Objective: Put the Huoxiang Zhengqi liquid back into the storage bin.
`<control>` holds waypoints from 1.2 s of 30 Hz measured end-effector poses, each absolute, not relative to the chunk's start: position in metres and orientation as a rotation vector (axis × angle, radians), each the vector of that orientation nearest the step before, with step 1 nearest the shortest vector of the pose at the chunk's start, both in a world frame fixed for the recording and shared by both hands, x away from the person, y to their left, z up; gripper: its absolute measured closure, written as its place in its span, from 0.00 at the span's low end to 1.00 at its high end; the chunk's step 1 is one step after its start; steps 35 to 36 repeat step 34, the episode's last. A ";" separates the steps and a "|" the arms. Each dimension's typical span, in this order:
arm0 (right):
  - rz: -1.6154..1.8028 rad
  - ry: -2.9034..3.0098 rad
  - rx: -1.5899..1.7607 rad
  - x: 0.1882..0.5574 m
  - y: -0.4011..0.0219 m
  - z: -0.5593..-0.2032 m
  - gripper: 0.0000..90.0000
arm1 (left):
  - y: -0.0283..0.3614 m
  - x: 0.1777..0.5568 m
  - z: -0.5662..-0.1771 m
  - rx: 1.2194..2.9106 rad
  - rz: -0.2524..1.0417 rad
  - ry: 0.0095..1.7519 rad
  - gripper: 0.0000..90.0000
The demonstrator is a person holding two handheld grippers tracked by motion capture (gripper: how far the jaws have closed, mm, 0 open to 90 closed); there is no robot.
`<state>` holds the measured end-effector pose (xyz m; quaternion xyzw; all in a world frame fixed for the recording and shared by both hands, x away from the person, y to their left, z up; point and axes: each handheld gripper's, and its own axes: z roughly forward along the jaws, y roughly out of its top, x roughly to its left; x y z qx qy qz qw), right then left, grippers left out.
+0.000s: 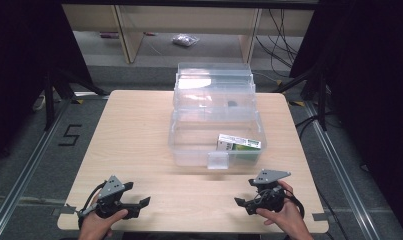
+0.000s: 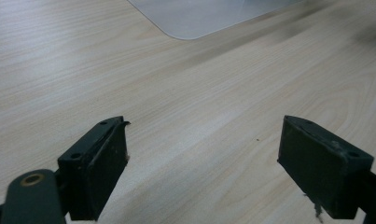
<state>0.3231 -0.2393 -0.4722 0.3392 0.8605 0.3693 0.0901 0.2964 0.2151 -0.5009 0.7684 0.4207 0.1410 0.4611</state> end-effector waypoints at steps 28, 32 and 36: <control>1.025 2.551 1.051 0.308 -0.248 -0.481 0.18 | 0.215 0.296 -0.501 1.890 0.347 1.037 0.17; 1.025 2.538 1.029 0.308 -0.250 -0.482 0.18 | 0.215 0.296 -0.501 1.894 0.348 1.040 0.17; 1.011 2.543 1.103 0.305 -0.249 -0.480 0.18 | 0.215 0.296 -0.501 1.892 0.349 1.040 0.17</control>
